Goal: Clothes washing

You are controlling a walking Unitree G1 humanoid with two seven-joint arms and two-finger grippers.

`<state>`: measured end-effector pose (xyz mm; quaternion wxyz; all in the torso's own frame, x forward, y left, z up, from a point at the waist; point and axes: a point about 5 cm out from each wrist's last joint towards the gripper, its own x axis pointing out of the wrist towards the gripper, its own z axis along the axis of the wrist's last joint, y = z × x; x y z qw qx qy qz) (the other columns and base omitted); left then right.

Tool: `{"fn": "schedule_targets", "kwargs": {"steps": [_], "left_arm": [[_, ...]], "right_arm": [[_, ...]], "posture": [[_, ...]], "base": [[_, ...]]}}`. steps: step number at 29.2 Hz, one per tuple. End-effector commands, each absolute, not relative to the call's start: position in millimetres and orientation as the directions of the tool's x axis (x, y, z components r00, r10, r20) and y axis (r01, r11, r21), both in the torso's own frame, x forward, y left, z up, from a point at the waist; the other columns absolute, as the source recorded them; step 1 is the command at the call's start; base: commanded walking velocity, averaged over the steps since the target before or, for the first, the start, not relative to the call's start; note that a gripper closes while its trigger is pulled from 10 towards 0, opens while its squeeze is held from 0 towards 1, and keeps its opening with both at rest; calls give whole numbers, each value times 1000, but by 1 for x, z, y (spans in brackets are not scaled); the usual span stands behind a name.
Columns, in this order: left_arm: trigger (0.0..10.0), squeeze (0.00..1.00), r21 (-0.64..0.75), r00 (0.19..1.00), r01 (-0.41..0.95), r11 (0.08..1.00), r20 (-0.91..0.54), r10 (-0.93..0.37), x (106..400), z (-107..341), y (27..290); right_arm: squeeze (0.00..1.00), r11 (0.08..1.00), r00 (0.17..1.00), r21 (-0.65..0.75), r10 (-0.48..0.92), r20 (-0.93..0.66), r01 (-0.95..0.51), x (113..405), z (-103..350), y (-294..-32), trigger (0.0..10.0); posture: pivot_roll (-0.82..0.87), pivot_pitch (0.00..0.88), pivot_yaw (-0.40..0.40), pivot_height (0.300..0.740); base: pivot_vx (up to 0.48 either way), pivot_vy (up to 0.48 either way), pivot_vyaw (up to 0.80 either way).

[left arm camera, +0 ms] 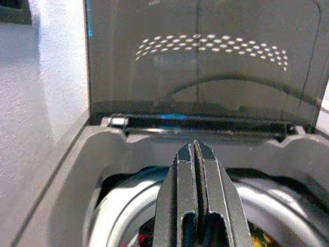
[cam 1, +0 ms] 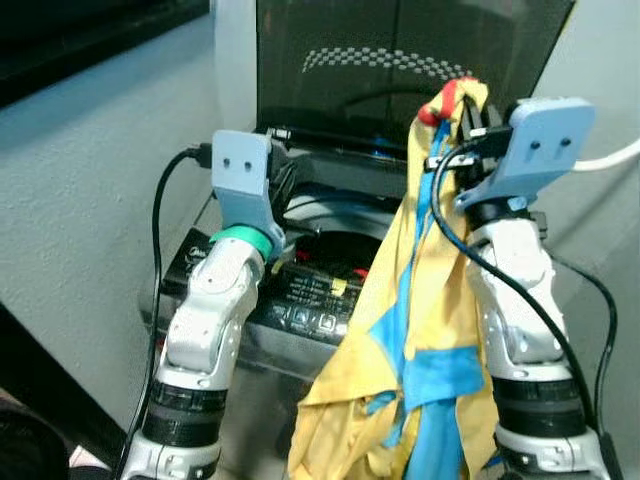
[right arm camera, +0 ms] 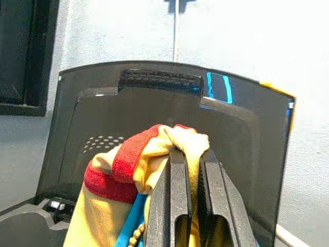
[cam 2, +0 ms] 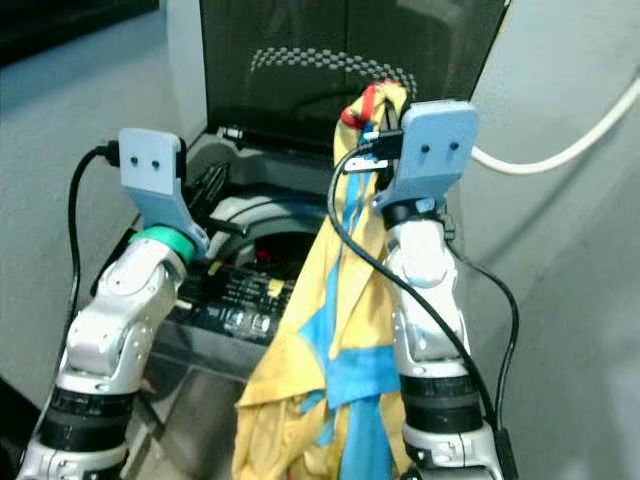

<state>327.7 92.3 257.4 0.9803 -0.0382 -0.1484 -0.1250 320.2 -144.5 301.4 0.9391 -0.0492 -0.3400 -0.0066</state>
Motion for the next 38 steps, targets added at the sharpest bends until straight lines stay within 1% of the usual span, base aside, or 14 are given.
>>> {"fn": "schedule_targets", "kwargs": {"steps": [1, 11, 20, 29, 30, 32, 33, 35, 36, 37, 38], "left_arm": [[10000, 0, -27, 929, 247, 969, 290, -229, 327, 255, 94], [10000, 0, -39, 932, 248, 968, 281, -228, 328, 254, 94], [10000, 0, -47, 936, 244, 969, 274, -223, 329, 253, 95], [10000, 0, -22, 931, 252, 967, 277, -237, 328, 253, 94], [10000, 0, -11, 921, 286, 958, 281, -271, 327, 254, 91], [10000, 0, -3, 912, 310, 951, 283, -296, 327, 255, 90], [10000, 0, 9, 883, 389, 921, 281, -376, 324, 257, 88], [10000, 0, 9, 883, 389, 921, 281, -376, 324, 257, 88], [10000, 0, 21, 854, 453, 891, 279, -440, 321, 258, 87], [10000, 0, 21, 854, 453, 891, 279, -440, 321, 258, 87], [10000, 0, 38, 739, 634, 773, 266, -619, 307, 262, 87]], "right_arm": [[0, 996, 762, -85, 24, 647, 41, 320, 302, -142, 10000], [0, 995, 761, -86, 21, 649, 46, 319, 302, -144, 10000], [0, 995, 760, -86, 23, 650, 44, 319, 302, -143, 10000], [0, 994, 756, -96, 28, 653, 47, 319, 303, -143, 10000], [0, 993, 755, -103, 29, 655, 51, 319, 303, -143, 10000], [0, 993, 754, -107, 30, 656, 53, 319, 303, -143, 10000], [0, 992, 752, -112, 29, 659, 60, 319, 304, -144, 10000], [0, 992, 752, -112, 29, 659, 60, 319, 304, -144, 10000], [0, 991, 749, -115, 29, 662, 64, 320, 306, -145, 10000], [0, 991, 749, -115, 29, 662, 64, 320, 306, -145, 10000], [0, 993, 729, -103, 30, 684, 56, 328, 321, -148, 10000]], "posture": [[91, 0, 21, 740], [88, 0, 22, 740], [88, 0, 21, 740], [86, 0, 21, 740], [84, 0, 21, 740], [84, 0, 21, 740], [84, 0, 21, 740], [84, 0, 21, 740], [84, 0, 21, 740], [84, 0, 21, 740], [94, 0, 16, 740]], "base": [[0, 0, 0], [0, 0, 0], [0, 480, 0], [0, 0, 0], [0, 0, 0], [0, 0, 0], [0, 0, 0], [0, 0, 0], [0, 0, 0], [0, 0, 0], [0, 0, 0]]}}
